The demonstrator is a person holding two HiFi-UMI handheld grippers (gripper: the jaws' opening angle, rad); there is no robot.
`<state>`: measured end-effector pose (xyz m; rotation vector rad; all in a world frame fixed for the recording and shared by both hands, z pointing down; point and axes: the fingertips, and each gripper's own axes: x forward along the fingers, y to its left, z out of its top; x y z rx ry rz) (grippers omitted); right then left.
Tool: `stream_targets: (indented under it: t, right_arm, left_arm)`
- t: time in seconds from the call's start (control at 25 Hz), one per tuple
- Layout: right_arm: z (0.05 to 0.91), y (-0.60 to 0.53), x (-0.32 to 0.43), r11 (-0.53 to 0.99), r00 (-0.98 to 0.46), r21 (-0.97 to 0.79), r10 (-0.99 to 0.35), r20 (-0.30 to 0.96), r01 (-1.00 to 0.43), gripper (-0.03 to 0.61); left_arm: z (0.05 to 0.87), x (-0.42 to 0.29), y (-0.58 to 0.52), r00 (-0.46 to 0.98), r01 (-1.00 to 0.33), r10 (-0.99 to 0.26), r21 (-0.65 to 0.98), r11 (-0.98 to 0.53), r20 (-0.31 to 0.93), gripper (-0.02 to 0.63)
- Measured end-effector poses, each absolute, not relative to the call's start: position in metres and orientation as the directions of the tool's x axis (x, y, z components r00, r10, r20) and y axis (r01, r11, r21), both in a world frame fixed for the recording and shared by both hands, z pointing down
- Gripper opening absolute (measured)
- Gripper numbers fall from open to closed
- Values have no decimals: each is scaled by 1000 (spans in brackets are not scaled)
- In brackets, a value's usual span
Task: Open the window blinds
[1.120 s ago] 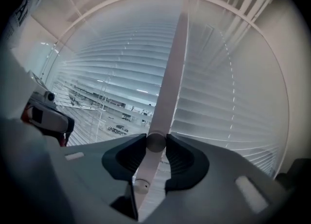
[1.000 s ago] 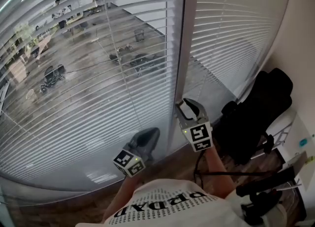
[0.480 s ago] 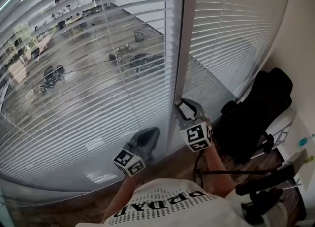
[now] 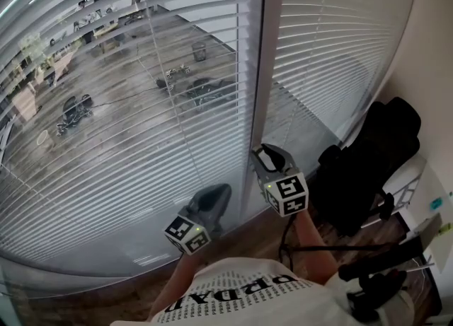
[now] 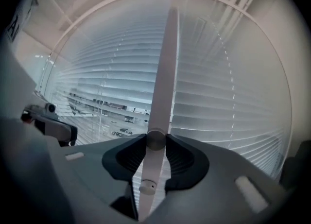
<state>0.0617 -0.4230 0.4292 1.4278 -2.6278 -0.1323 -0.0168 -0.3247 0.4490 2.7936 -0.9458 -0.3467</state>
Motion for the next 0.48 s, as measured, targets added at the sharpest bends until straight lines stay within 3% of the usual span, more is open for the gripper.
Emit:
stream_targets:
  t: [0.48]
  right_arm:
    - [431,-423,62,538,-532,87,-843,77,-839,133]
  left_arm:
    - [450,-17,-326,772,-572,-614,242,-784,-165,-8]
